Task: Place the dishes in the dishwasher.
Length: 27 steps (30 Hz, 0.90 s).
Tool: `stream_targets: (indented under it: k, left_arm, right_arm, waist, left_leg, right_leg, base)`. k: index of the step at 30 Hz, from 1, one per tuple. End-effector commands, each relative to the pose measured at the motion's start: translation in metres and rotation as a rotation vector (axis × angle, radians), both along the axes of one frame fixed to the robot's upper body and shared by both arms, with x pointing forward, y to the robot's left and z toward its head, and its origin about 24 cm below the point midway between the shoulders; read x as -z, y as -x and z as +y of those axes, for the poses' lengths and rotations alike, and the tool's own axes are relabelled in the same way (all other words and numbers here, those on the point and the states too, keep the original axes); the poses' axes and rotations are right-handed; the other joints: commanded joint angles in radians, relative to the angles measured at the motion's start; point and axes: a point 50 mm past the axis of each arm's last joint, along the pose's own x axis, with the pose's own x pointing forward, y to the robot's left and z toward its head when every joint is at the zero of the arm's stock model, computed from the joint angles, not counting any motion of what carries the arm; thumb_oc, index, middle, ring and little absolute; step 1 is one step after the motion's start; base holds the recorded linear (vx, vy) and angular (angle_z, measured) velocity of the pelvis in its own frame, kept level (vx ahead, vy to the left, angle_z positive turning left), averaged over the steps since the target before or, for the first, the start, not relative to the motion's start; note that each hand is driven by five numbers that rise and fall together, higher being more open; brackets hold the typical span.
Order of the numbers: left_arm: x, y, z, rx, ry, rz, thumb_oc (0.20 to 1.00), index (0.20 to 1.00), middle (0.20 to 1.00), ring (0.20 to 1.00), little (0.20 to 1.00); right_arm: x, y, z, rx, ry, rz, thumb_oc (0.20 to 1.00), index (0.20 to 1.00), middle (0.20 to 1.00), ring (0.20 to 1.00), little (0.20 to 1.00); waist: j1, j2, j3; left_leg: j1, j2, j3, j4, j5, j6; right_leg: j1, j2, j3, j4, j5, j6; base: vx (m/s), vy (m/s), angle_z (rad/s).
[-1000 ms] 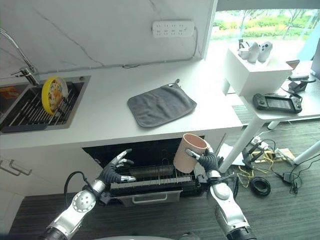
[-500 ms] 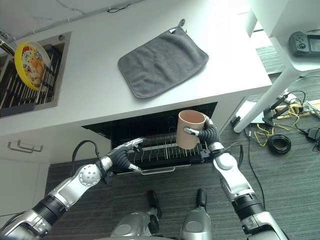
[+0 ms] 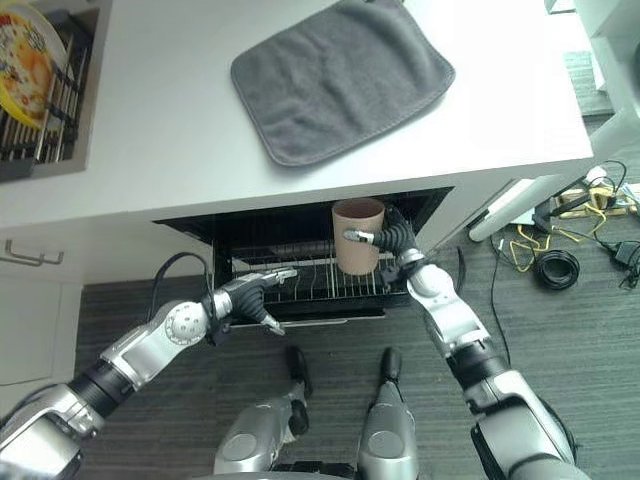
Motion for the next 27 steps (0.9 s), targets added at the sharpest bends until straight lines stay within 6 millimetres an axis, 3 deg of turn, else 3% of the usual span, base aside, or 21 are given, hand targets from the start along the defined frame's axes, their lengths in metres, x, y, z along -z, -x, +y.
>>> stream_targets:
  k: [1,9,15,19,27]
  left_arm:
    - [-0.008,-0.003,0.011,-0.003,-0.064,-0.043,1.0,1.0,1.0,1.0,1.0]
    - [-0.029,-0.012,0.006,0.041,-0.115,-0.109,1.0,1.0,1.0,1.0,1.0]
    - [-0.039,-0.014,-0.001,0.068,-0.118,-0.118,1.0,1.0,1.0,1.0,1.0]
    - [-0.048,-0.012,-0.01,0.155,-0.152,-0.092,1.0,1.0,1.0,1.0,1.0]
    - [-0.037,0.007,-0.023,0.322,-0.231,0.114,1.0,1.0,1.0,1.0,1.0]
  right_arm:
    - [-0.021,-0.004,0.012,-0.035,-0.054,-0.075,0.2,0.2,0.2,0.2,0.2]
    - [-0.028,-0.022,-0.004,0.08,-0.054,-0.06,0.2,0.2,0.2,0.2,0.2]
    - [-0.025,-0.034,-0.017,0.209,-0.174,0.001,0.2,0.2,0.2,0.2,0.2]
    - [-0.043,-0.044,-0.025,0.267,-0.152,-0.039,0.2,0.2,0.2,0.2,0.2]
    - [-0.054,-0.051,-0.03,0.318,-0.148,-0.053,0.2,0.2,0.2,0.2,0.2]
  waist:
    - [0.029,-0.042,-0.022]
    - [0.055,-0.037,0.005]
    - [0.064,-0.026,0.005]
    - [0.076,-0.011,0.005]
    - [0.088,0.012,0.005]
  left_leg:
    - [0.004,0.02,-0.046,0.12,-0.108,-0.026]
    - [-0.062,0.02,-0.051,0.149,-0.103,-0.026]
    - [-0.073,0.015,-0.048,0.149,-0.105,-0.025]
    - [-0.087,0.011,-0.045,0.15,-0.105,-0.025]
    - [-0.103,-0.005,-0.064,0.157,-0.113,-0.019]
  right_leg:
    - [-0.053,-0.032,0.007,0.149,-0.088,0.006]
    - [-0.117,-0.041,-0.009,0.184,-0.085,0.008]
    - [-0.133,-0.048,-0.013,0.189,-0.081,0.011]
    - [-0.148,-0.055,-0.017,0.191,-0.077,0.014]
    - [-0.164,-0.061,-0.013,0.207,-0.082,0.013]
  base:
    - [-0.07,-0.021,0.05]
    - [-0.05,-0.006,0.08]
    - [-0.01,0.006,0.0]
    - [-0.04,0.031,0.0]
    - [-0.01,0.011,-0.01]
